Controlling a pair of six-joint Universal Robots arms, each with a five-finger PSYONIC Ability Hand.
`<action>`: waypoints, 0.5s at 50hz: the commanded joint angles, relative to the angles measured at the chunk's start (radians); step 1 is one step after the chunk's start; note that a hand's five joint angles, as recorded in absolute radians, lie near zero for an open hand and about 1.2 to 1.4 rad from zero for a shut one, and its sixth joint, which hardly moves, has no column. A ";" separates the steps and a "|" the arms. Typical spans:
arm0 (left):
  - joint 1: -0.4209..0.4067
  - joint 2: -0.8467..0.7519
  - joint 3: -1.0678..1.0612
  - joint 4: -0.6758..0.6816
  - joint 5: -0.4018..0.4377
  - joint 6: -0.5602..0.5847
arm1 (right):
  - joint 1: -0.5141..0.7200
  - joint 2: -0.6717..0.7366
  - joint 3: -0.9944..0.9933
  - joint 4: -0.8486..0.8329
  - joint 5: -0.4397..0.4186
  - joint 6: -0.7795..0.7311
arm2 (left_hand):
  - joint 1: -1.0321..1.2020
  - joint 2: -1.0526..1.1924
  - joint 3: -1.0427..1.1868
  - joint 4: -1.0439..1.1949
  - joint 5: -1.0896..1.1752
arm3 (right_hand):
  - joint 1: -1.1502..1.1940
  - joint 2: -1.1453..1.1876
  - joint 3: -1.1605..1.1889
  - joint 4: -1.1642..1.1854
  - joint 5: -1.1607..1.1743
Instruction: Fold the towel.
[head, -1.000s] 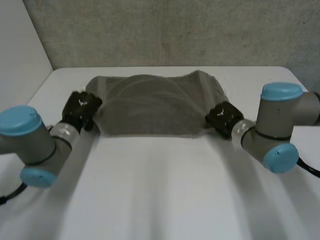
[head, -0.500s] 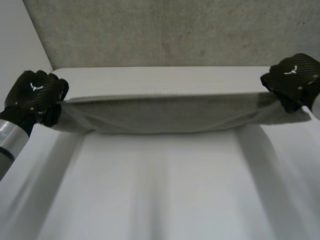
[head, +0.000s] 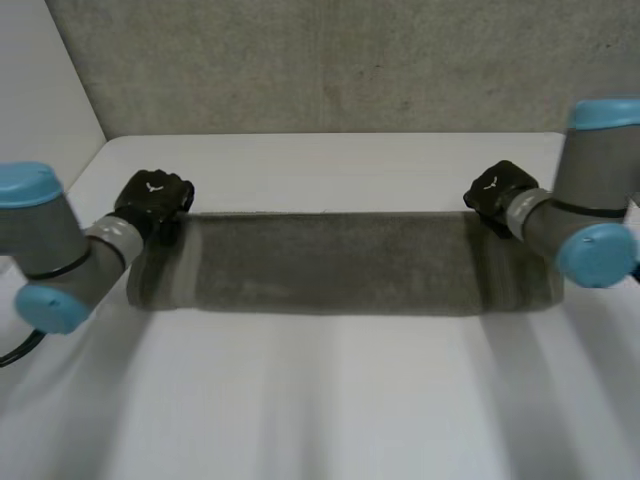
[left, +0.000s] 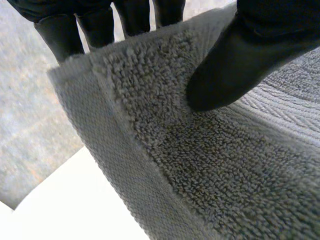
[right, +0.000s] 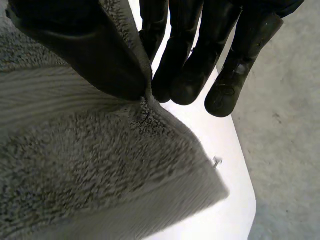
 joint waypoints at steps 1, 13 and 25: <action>-0.037 -0.178 0.249 -0.074 -0.060 0.000 | 0.025 0.187 -0.244 0.001 0.035 0.001 | -0.018 -0.111 -0.148 -0.119 -0.226 | 0.075 0.073 0.072 0.060 0.058; -0.104 -0.155 0.268 -0.114 -0.212 -0.003 | 0.074 0.208 -0.332 0.011 0.052 0.227 | -1.239 -1.332 -1.369 -1.340 -1.447 | -1.146 -1.149 -1.149 -1.161 -1.164; -0.098 0.222 -0.196 -0.074 -0.211 -0.010 | 0.059 -0.289 0.377 -0.153 -0.027 0.326 | -1.236 -1.329 -1.366 -1.337 -1.444 | -1.146 -1.149 -1.149 -1.161 -1.164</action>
